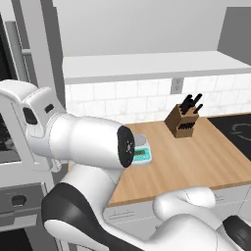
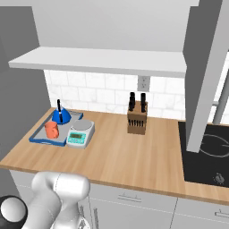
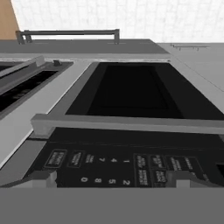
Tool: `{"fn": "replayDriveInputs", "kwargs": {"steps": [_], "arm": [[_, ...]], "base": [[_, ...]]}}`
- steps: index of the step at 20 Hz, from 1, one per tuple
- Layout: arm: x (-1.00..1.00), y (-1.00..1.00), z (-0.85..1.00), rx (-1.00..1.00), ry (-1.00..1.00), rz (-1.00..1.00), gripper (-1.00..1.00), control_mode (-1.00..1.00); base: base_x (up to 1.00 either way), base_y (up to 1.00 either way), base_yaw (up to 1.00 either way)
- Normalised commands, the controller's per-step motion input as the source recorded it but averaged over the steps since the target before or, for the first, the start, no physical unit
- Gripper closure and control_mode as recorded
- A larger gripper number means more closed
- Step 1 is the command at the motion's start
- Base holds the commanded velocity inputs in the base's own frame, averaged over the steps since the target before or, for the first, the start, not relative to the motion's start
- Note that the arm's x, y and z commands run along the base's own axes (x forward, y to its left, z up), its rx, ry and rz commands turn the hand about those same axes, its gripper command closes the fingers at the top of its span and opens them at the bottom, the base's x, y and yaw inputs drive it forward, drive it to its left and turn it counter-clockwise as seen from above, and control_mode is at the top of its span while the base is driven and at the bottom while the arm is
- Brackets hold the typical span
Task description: Pick the kettle from the counter and place it on the tray. Then pick the mug from the cabinet and place it on the tray. Then close the cabinet doors.
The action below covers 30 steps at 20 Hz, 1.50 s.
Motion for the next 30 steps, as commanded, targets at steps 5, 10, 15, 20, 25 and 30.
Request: {"fn": "replayDriveInputs", "kwargs": {"steps": [5, 10, 15, 20, 25, 30], "arm": [[0.54, 0.00, -0.20, 0.00, 0.00, 0.00, -1.00, -1.00], [0.42, -0.10, -0.04, 0.00, 0.00, -0.03, -1.00, -1.00], [0.43, -0.53, 0.00, -0.04, 0.08, -0.18, -1.00, -1.00], [0.48, -0.69, 0.00, -0.08, 0.17, -0.23, -1.00, -1.00], [0.61, -0.70, 0.00, -0.10, 0.13, -0.18, -1.00, -1.00], [0.65, -0.64, -0.02, -0.13, 0.12, -0.21, -1.00, -1.00]], "base": [[0.00, 0.00, 0.00], [0.00, 0.00, 0.00], [0.00, 0.00, 0.00], [0.00, 0.00, 0.00], [0.00, 0.00, 0.00], [0.00, 0.00, 0.00]]}}
